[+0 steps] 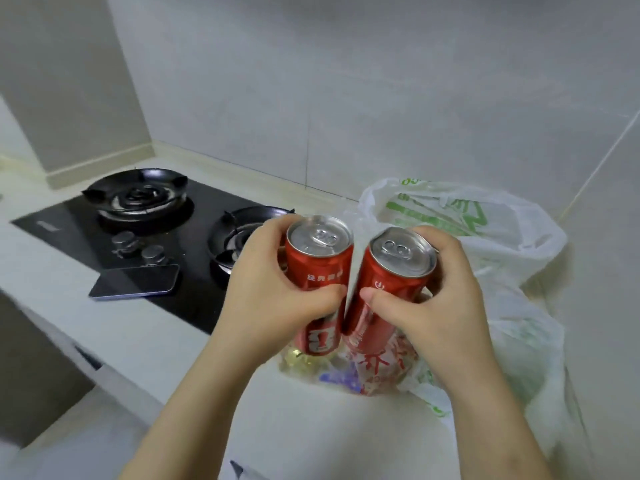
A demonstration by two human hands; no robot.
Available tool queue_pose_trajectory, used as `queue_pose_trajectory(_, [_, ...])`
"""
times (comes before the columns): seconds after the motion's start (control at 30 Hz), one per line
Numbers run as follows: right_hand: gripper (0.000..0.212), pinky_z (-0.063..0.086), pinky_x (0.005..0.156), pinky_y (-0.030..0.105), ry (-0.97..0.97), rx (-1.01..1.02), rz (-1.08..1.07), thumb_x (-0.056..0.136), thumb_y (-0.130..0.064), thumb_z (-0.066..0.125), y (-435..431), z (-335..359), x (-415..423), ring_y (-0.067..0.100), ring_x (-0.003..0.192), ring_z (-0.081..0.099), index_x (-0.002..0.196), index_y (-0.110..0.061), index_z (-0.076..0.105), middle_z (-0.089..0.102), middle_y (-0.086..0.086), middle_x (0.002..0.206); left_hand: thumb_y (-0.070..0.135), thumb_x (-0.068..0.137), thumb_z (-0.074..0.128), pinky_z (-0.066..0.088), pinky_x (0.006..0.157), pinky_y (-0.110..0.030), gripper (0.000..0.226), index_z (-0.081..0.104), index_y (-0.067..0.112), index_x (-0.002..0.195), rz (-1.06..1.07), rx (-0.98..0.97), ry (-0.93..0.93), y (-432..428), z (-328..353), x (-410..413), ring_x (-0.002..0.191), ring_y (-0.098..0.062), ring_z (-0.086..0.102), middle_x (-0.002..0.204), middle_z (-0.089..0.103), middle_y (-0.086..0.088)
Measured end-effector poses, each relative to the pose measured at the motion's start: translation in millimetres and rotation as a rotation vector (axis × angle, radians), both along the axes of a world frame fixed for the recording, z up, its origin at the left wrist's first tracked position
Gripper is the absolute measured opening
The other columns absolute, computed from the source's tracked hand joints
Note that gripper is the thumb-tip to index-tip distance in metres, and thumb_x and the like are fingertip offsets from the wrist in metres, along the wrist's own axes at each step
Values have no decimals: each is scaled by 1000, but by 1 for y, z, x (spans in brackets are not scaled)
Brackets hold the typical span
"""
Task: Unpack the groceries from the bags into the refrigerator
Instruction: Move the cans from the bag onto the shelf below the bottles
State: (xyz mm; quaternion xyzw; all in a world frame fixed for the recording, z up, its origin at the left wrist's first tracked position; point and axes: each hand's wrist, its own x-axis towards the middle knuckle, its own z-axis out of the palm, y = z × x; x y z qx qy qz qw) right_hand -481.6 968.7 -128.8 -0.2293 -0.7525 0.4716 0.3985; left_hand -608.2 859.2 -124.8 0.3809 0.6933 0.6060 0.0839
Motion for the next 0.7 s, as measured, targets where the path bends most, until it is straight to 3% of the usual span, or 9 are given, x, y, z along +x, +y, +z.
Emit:
queue_pose_trajectory(0.1, [61,47,67,9,6,11,132,58,-4,82,-25,4,-19,-6,87,62,99,-39,53,63,-27,95,21,48,72,51,70,-19,59,53,39,100,91,0,-1,-34,1,-10,88,2,63,99,64,15])
queue_pose_trajectory(0.2, [62,47,69,8,3,8,249,58,-5,82,-54,4,-41,-7,89,61,98,-41,52,62,-29,96,21,48,73,51,68,-14,55,53,39,97,175,-16,14,-73,0,-17,88,4,62,98,63,15])
queue_pose_trajectory(0.4, [61,48,62,21,-10,4,526,57,-11,83,-149,4,-89,2,88,64,100,-43,52,63,-24,98,20,47,72,51,68,-16,57,55,41,98,414,-32,10,-190,-3,-32,92,1,62,99,64,15])
queue_pose_trajectory(0.53, [63,49,69,12,-15,-5,728,61,-1,81,-221,2,-111,-4,93,61,103,-38,53,62,-26,99,22,46,72,53,74,-23,59,55,44,98,600,-59,4,-274,-5,-27,93,-2,62,101,63,15])
queue_pose_trajectory(0.7, [62,50,69,12,-36,-55,965,57,-14,82,-318,-4,-126,-2,95,62,104,-40,53,63,-22,102,28,43,69,53,79,-25,66,58,39,107,827,-96,-6,-378,-5,-5,97,-3,61,105,64,14])
